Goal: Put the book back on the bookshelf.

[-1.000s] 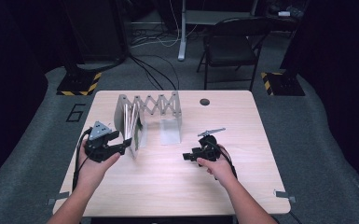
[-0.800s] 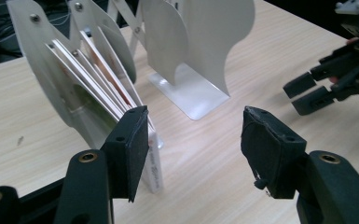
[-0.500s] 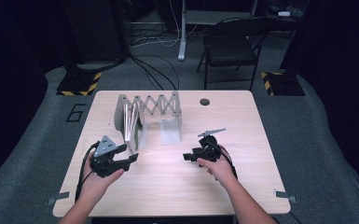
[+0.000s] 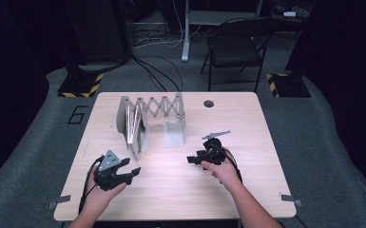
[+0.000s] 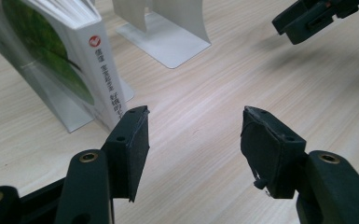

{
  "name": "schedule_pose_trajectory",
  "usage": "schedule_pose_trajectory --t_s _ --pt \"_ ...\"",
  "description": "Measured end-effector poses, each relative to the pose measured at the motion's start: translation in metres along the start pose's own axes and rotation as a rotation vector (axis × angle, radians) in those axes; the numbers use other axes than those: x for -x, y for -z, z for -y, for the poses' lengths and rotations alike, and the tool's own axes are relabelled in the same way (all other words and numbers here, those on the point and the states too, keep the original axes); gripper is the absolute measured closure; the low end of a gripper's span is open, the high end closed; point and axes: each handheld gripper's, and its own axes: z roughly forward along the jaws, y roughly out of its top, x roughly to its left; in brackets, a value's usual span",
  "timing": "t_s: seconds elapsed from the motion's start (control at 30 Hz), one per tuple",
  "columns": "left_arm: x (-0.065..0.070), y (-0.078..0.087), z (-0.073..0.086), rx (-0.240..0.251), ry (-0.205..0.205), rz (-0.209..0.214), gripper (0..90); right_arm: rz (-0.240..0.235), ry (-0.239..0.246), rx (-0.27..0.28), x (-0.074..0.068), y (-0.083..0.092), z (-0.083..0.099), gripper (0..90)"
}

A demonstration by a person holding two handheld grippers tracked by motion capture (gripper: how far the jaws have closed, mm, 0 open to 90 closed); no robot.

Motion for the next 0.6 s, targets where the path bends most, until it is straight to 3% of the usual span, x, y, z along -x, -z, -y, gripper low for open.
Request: schedule_pose_trajectory --t_s 0.13,0.3,0.5,0.6 --pt "-0.003 -0.005 0.007 -0.015 0.003 -0.008 42.1 0.000 -0.002 0.000 0.001 0.000 0.000 39.4" --pt "-0.005 -0.015 0.014 -0.053 0.001 0.012 42.1 0.002 -0.001 -0.002 0.000 0.000 0.000 39.3" --pt "-0.002 -0.023 0.018 -0.068 -0.033 0.019 42.1 0.004 -0.001 -0.002 0.000 0.000 0.000 39.3" --pt "-0.001 -0.027 0.020 -0.075 -0.031 0.026 42.1 0.007 0.001 -0.001 0.000 -0.001 0.000 39.2"
